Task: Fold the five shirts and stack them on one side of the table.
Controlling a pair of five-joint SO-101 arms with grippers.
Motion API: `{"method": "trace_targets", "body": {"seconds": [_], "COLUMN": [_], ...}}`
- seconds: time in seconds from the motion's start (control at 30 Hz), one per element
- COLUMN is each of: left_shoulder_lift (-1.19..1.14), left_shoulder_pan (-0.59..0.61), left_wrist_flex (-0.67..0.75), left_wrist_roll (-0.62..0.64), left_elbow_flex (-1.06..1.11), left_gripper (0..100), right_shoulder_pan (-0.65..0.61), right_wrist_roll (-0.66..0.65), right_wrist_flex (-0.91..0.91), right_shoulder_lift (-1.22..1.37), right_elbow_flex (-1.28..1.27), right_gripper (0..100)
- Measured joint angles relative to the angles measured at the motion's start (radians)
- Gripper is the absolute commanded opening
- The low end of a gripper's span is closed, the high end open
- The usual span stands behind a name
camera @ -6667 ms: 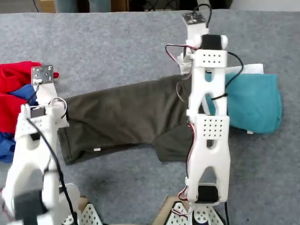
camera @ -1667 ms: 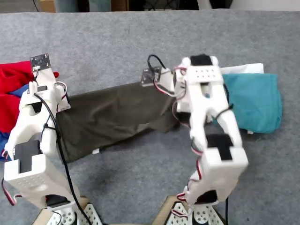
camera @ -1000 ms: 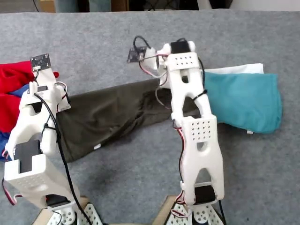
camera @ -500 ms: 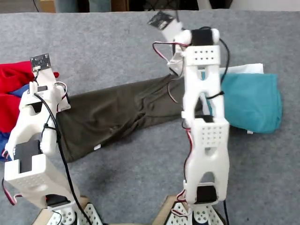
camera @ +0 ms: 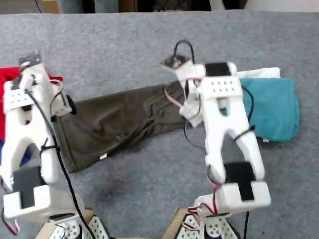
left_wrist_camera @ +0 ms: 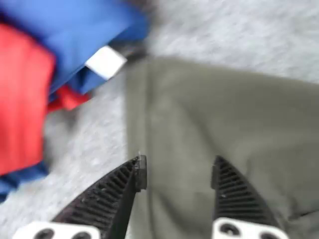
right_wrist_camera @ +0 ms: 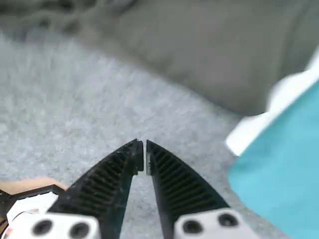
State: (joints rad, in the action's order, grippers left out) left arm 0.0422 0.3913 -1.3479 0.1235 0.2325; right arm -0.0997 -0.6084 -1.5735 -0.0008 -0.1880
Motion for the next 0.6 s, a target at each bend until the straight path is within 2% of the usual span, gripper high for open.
{"method": "trace_targets", "body": {"seconds": [0.13, 0.2, 0.4, 0.53, 0.6], "left_shoulder_lift": [-0.041, -0.066, -0.181, -0.256, -0.284], "left_shoulder_pan": [0.069, 0.071, 0.075, 0.080, 0.080], "left_wrist_flex": [-0.017, 0.000, 0.169, 0.184, 0.166], "left_wrist_roll": [0.002, 0.002, 0.002, 0.003, 0.003], "left_elbow_flex": [0.058, 0.094, 0.198, 0.198, 0.176], "left_gripper": [25, 25, 25, 25, 21], "right_shoulder_pan": [0.002, 0.000, -0.037, -0.071, -0.078], "right_wrist_roll": [-0.051, -0.054, -0.054, -0.054, -0.054], "right_wrist_flex": [0.054, 0.064, 0.061, 0.060, 0.060], "right_shoulder_lift": [-0.049, -0.057, -0.069, -0.100, -0.114], "right_elbow_flex": [-0.150, -0.163, -0.164, -0.167, -0.167], "right_gripper": [1.5, 1.5, 1.5, 1.5, 1.5]}}
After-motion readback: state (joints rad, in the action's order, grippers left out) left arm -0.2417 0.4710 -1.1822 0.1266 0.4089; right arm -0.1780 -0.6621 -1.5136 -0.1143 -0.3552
